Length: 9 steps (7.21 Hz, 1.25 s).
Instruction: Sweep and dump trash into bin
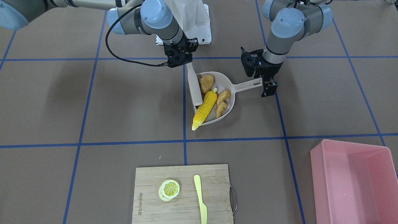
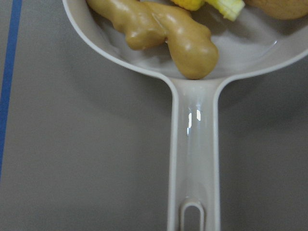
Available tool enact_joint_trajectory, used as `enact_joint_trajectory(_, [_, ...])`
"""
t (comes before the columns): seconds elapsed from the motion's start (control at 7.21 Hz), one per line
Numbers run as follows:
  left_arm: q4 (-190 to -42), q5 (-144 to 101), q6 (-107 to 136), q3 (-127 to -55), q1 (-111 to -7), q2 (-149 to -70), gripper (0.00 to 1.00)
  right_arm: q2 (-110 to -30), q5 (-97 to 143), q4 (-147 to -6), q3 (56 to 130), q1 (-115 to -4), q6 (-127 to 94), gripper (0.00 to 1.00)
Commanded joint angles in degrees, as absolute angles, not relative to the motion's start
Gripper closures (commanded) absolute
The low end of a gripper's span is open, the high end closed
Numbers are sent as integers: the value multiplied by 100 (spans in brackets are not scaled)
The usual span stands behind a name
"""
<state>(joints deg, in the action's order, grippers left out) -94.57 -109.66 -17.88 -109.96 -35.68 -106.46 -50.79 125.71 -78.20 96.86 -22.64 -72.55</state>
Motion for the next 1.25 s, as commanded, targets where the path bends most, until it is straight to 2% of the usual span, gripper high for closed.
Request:
enact_joint_trajectory(0.0, [-9457, -10960, -1793, -10986, -3568, -10652, 2, -5010, 12577, -7516, 9650, -2276, -7417, 100])
enact_joint_trajectory(0.28, [-9466, -10942, -1793, -10952, -3568, -10652, 2, -5149, 12647, -7532, 9790, -2407, -7435, 100])
enact_joint_trajectory(1.11, [-9405, -11126, -1144, -10907, -3551, -10723, 2, -6089, 13254, -8391, 11240, -3179, -7357, 100])
